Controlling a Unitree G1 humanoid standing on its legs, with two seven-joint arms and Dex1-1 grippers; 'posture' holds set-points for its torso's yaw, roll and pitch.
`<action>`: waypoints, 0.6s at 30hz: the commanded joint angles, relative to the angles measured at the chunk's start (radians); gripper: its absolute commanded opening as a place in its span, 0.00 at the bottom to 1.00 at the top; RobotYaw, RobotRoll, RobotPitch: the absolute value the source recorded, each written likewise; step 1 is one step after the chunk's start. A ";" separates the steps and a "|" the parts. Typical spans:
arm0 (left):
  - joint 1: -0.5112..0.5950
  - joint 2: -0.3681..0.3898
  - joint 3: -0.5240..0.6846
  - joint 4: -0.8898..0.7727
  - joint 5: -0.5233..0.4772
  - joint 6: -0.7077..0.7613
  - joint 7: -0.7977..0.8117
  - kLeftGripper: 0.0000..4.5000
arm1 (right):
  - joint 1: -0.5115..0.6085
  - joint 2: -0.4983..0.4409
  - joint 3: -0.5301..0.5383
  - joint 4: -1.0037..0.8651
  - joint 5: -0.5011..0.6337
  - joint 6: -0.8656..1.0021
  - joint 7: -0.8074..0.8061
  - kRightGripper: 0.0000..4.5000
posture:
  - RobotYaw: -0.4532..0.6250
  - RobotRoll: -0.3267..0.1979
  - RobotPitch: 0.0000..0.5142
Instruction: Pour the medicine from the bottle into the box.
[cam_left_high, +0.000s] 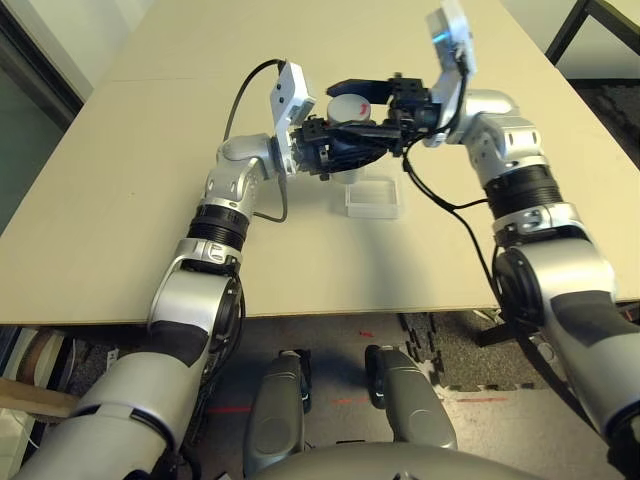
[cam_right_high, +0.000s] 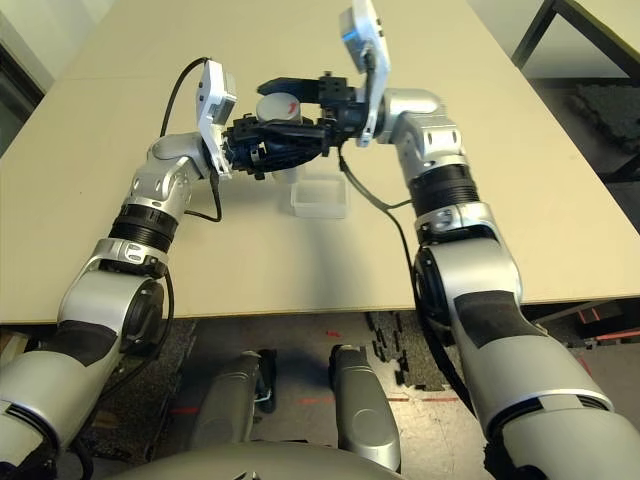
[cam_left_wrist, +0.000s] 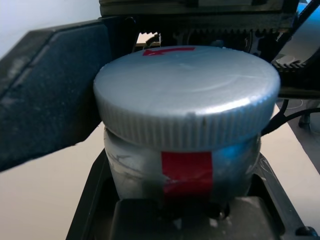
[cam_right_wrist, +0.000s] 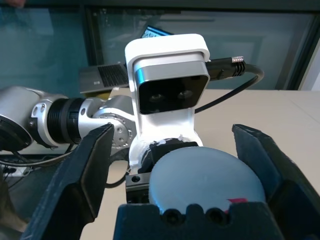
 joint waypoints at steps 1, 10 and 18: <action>0.016 0.009 -0.001 0.011 0.018 0.029 0.049 0.57 | -0.013 0.003 0.014 -0.010 -0.010 -0.021 0.040 1.00 | 0.34 0.62 0.29; 0.013 0.003 -0.008 0.015 0.019 0.023 0.043 0.57 | -0.011 -0.004 0.000 -0.004 -0.030 -0.028 -0.012 1.00 | 0.33 0.62 0.28; 0.029 0.013 -0.011 -0.010 0.012 0.021 0.035 0.57 | -0.026 -0.014 -0.012 0.051 -0.042 -0.055 -0.063 1.00 | 0.33 0.62 0.28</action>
